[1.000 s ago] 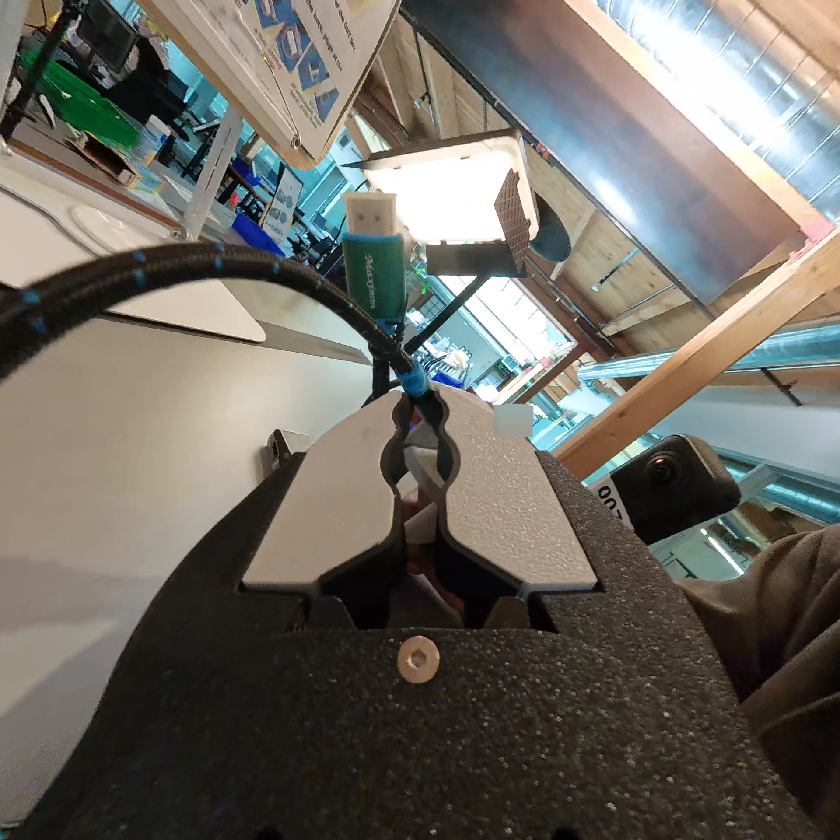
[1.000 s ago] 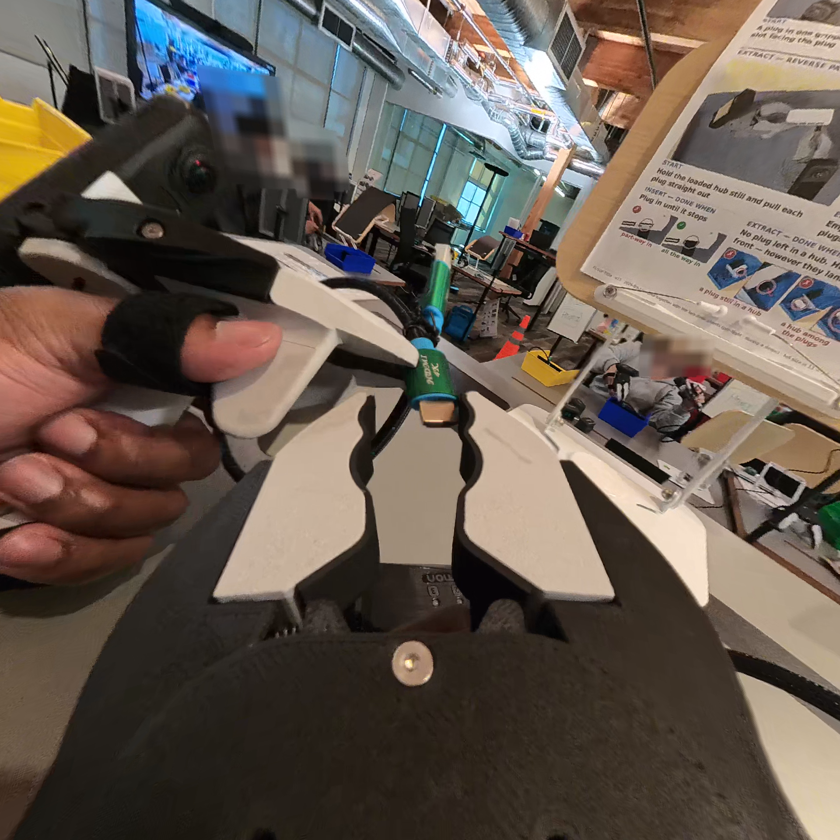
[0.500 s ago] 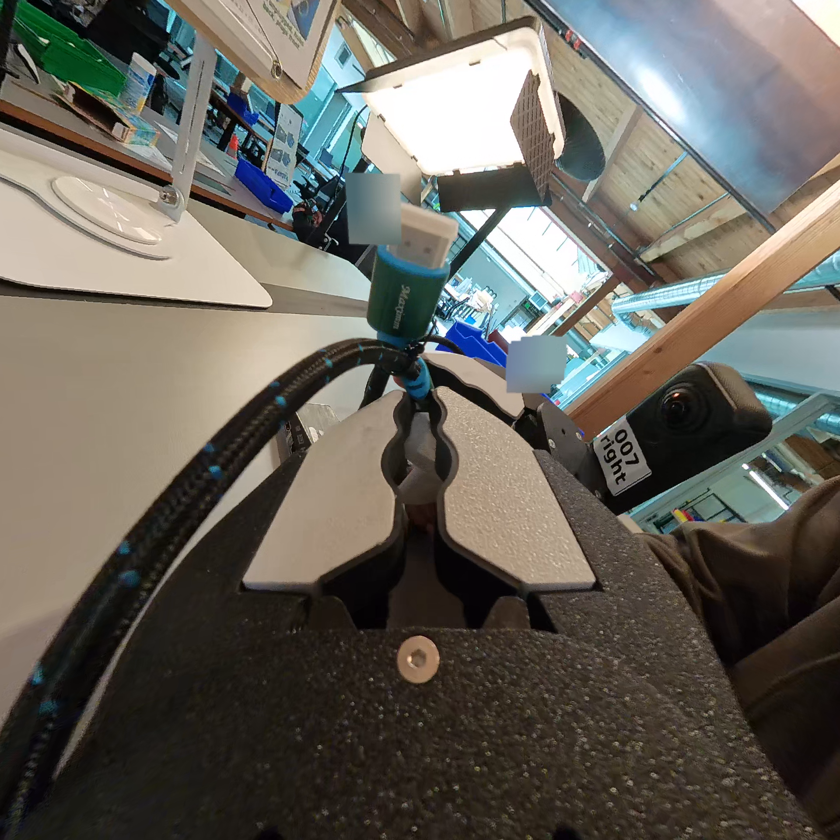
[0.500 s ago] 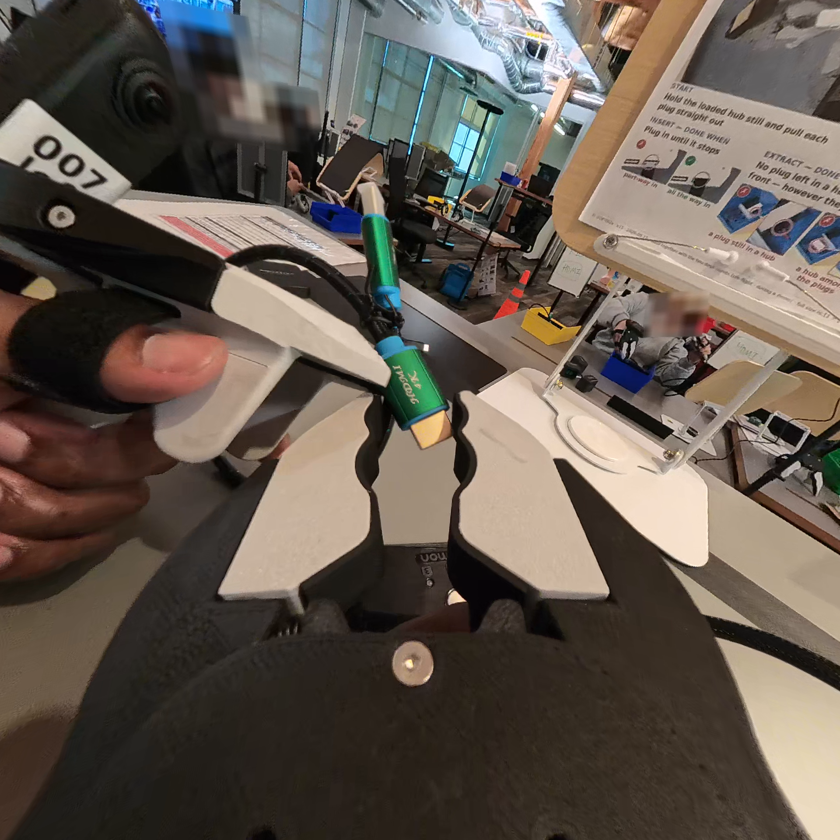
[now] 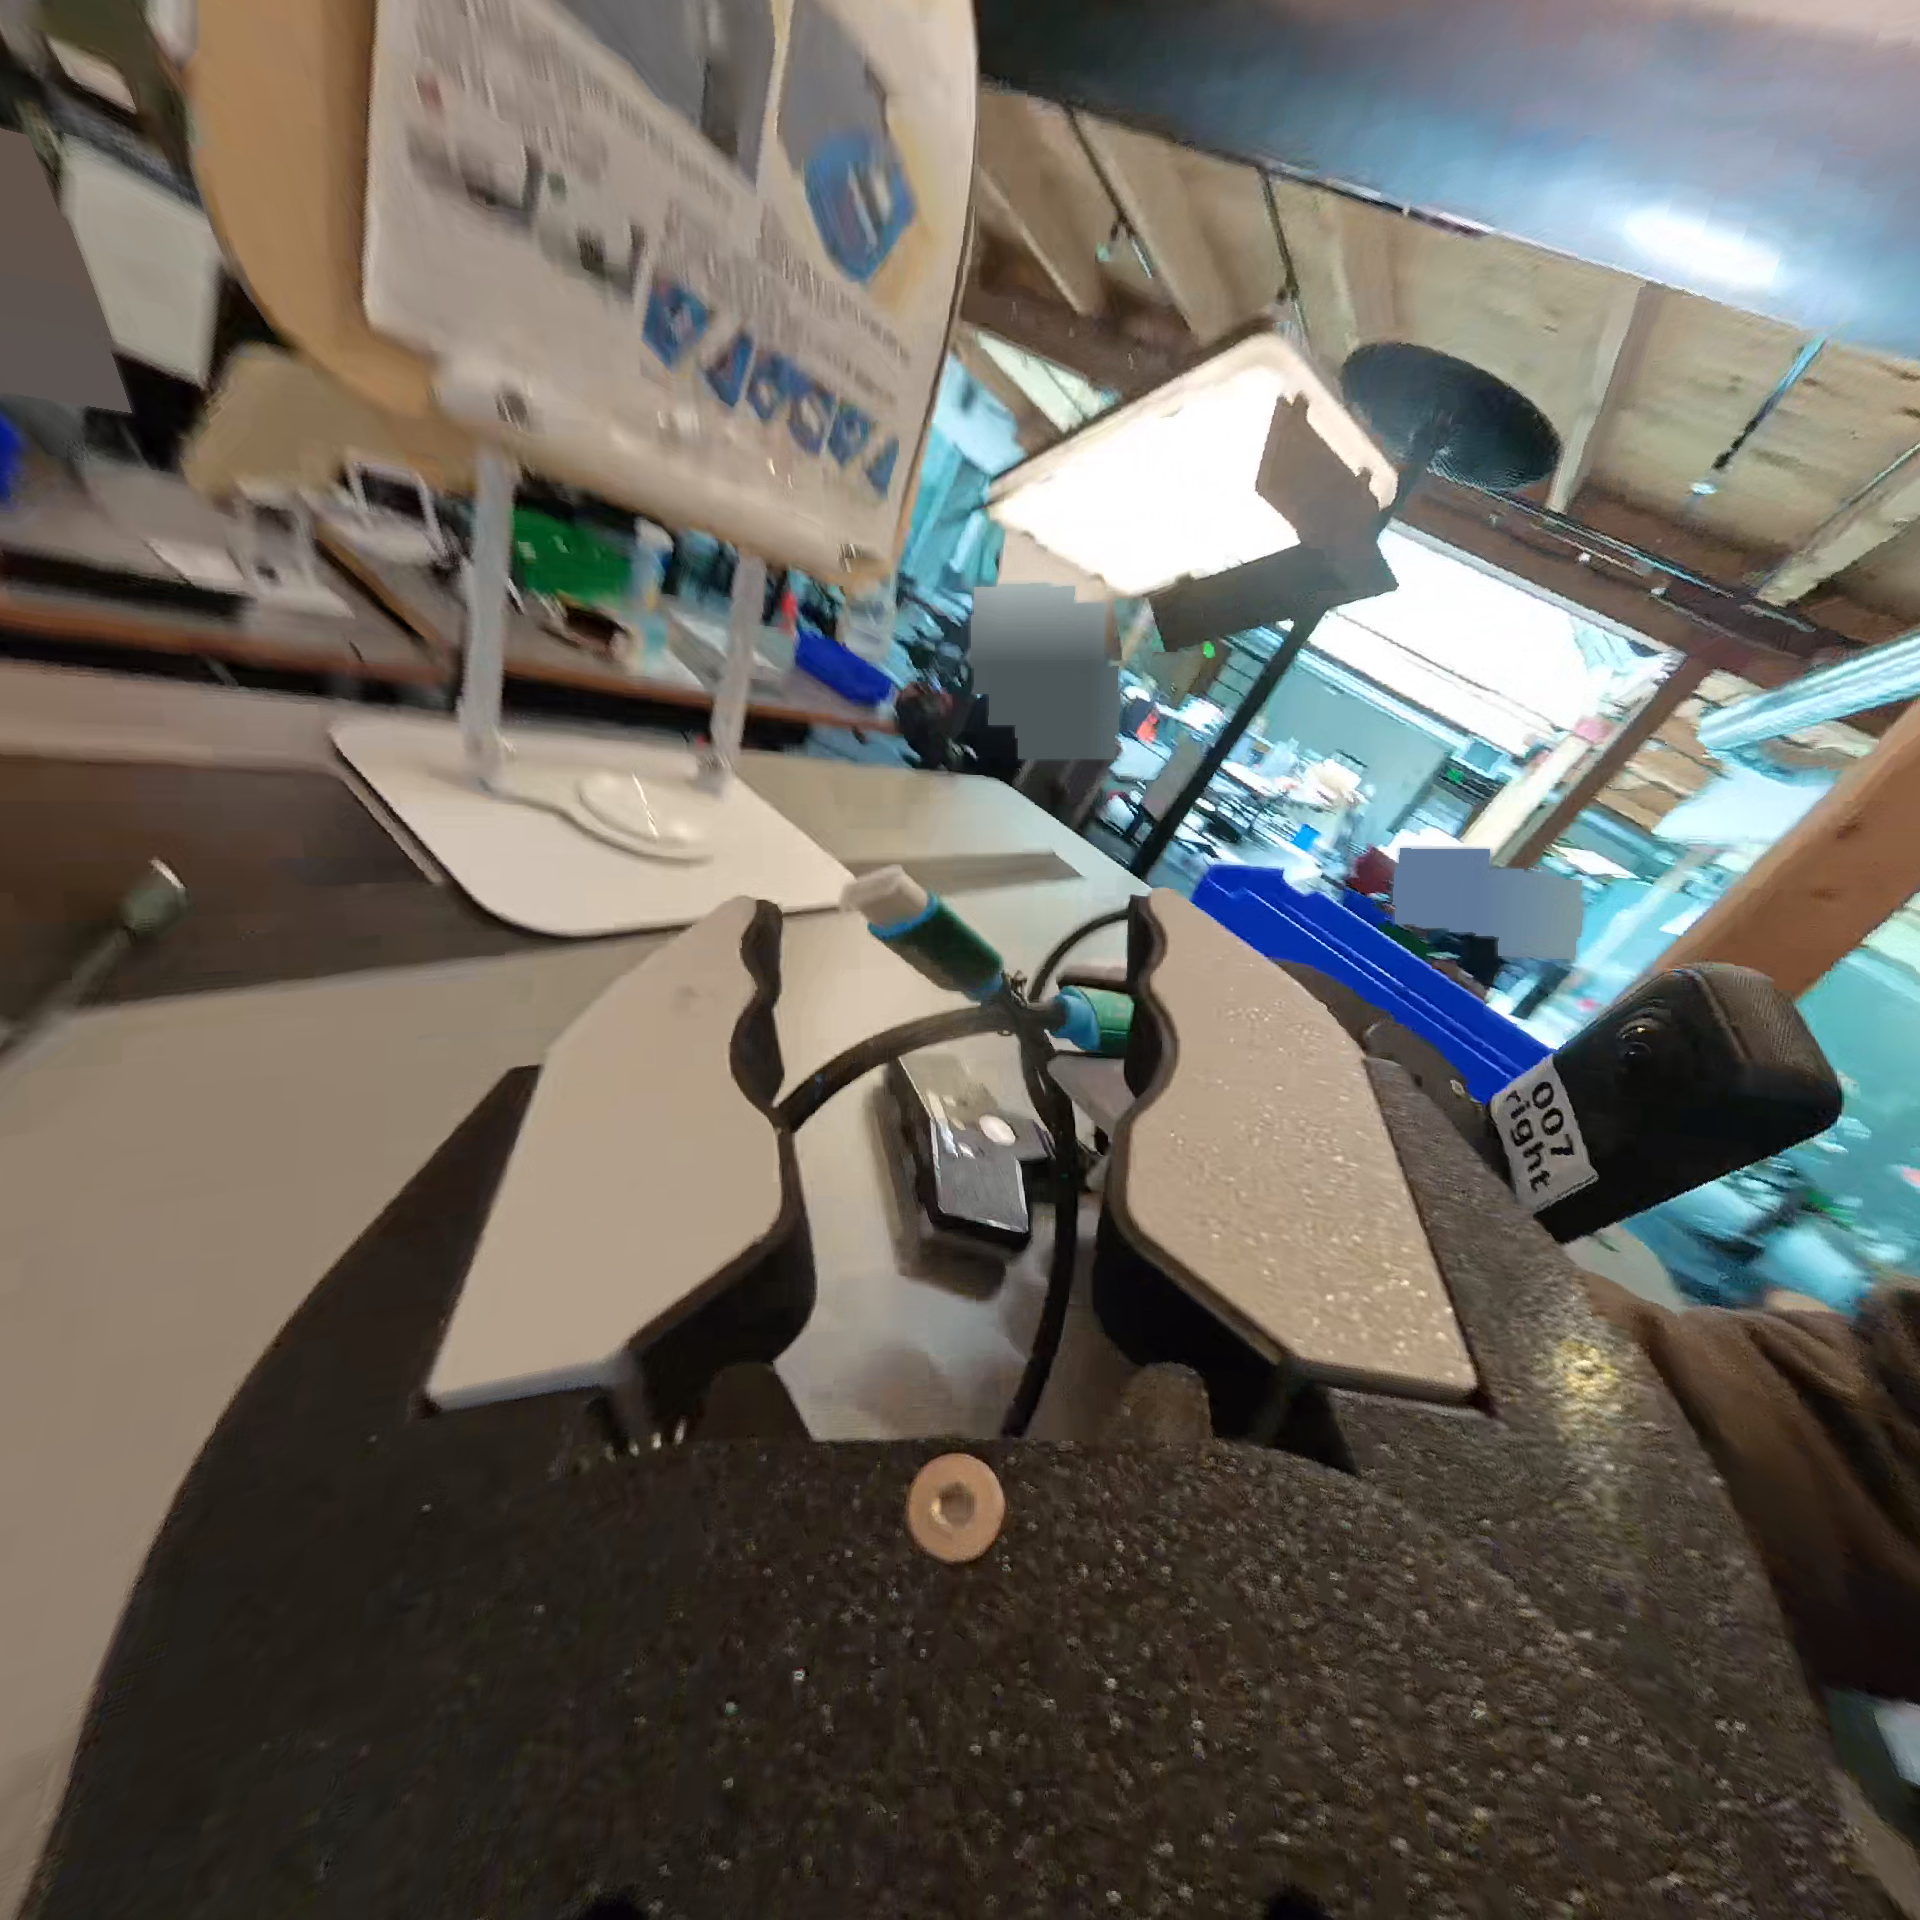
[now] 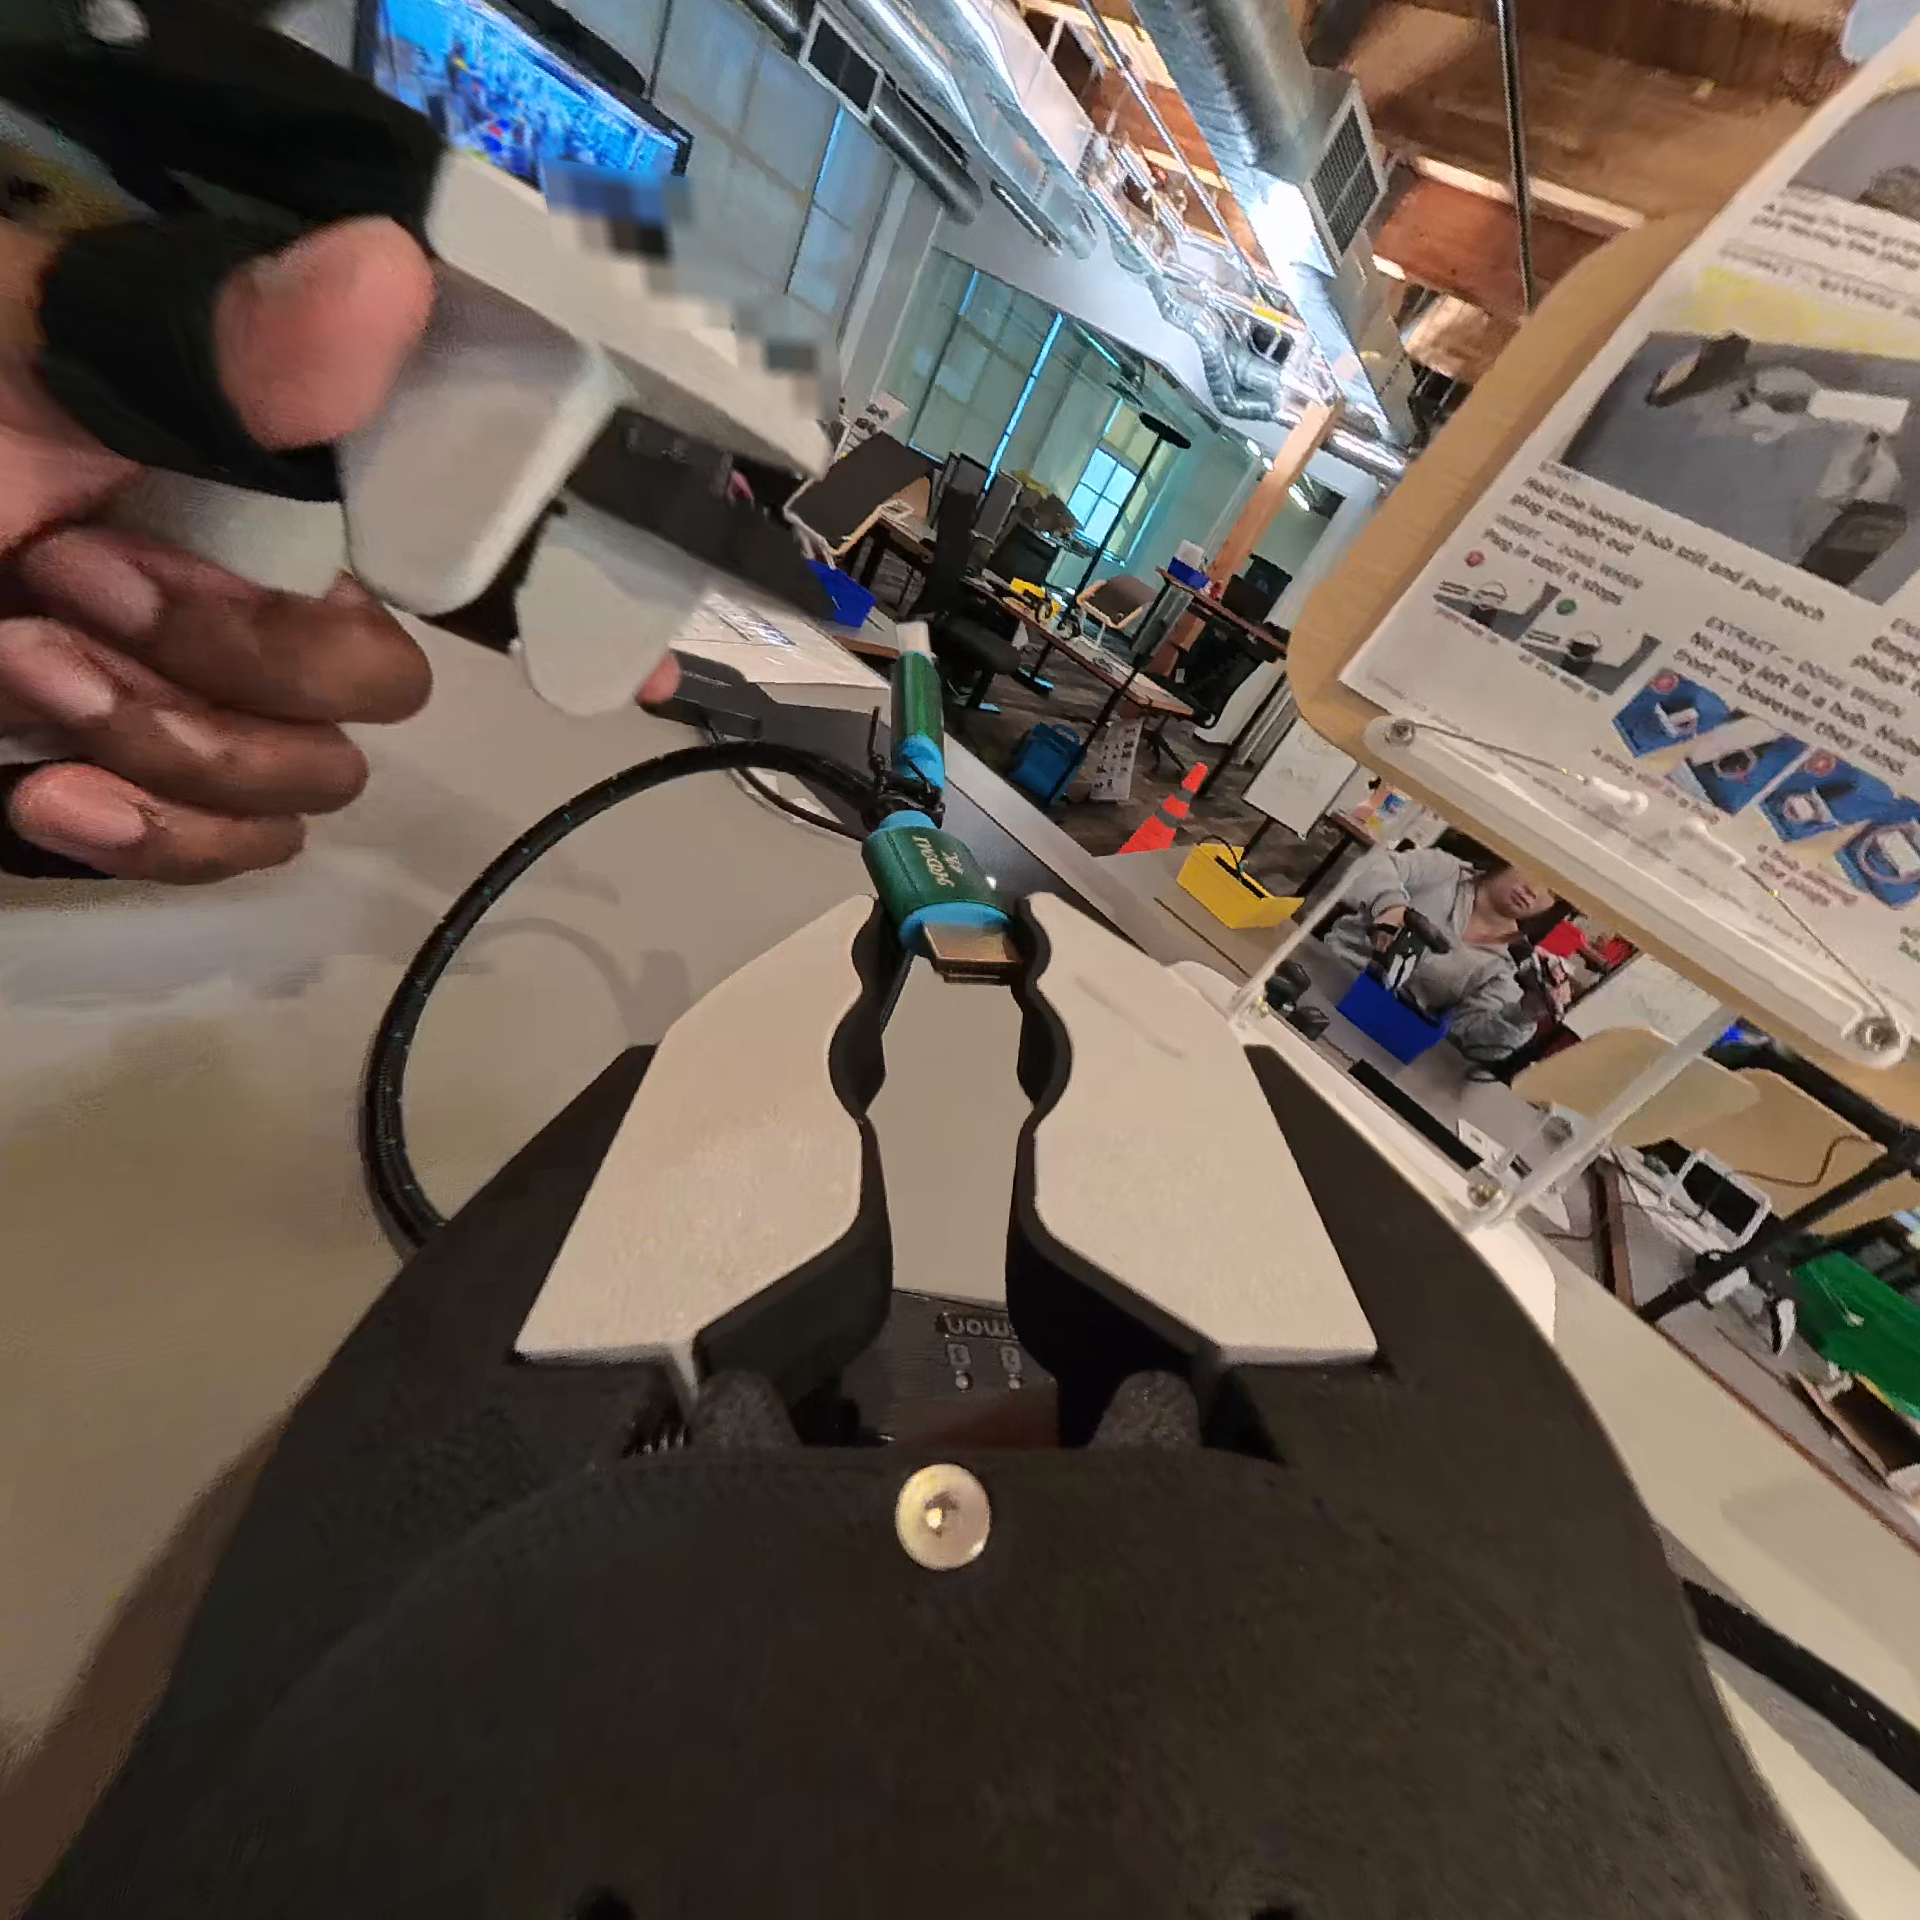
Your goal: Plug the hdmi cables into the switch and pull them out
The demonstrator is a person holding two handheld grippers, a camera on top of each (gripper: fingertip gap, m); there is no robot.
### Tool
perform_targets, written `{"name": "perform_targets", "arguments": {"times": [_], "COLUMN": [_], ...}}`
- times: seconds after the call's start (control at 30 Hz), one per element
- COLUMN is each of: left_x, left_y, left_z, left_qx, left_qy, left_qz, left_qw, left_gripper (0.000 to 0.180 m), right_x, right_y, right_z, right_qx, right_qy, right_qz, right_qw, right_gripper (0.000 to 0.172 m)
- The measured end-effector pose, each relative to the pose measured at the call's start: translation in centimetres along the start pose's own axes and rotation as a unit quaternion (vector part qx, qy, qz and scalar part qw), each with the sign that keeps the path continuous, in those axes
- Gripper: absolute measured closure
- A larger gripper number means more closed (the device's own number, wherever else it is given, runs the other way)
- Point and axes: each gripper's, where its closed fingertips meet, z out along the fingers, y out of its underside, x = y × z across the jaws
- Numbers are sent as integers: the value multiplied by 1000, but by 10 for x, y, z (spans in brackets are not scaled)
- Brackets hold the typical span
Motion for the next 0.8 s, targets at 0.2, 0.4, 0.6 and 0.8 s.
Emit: {"name": "perform_targets", "arguments": {"times": [0.2,0.4,0.6,0.8], "left_x": [-7,-17,-22,-17], "left_y": [33,44,50,58], "left_z": [14,13,13,17], "left_qx": [-67,-94,-106,-125], "left_qy": [31,-8,-24,-9], "left_qz": [-151,-145,-151,-155], "left_qw": [986,985,982,980], "left_gripper": [120,127,137,144], "right_x": [-22,-33,-34,-49], "right_y": [-9,-10,-7,-6], "right_z": [-1,-2,-2,-3], "right_qx": [21,27,25,27], "right_qy": [-26,-48,-54,-93], "right_qz": [-58,-73,-73,-81], "right_qw": [998,996,996,992], "right_gripper": [155,158,154,148]}}
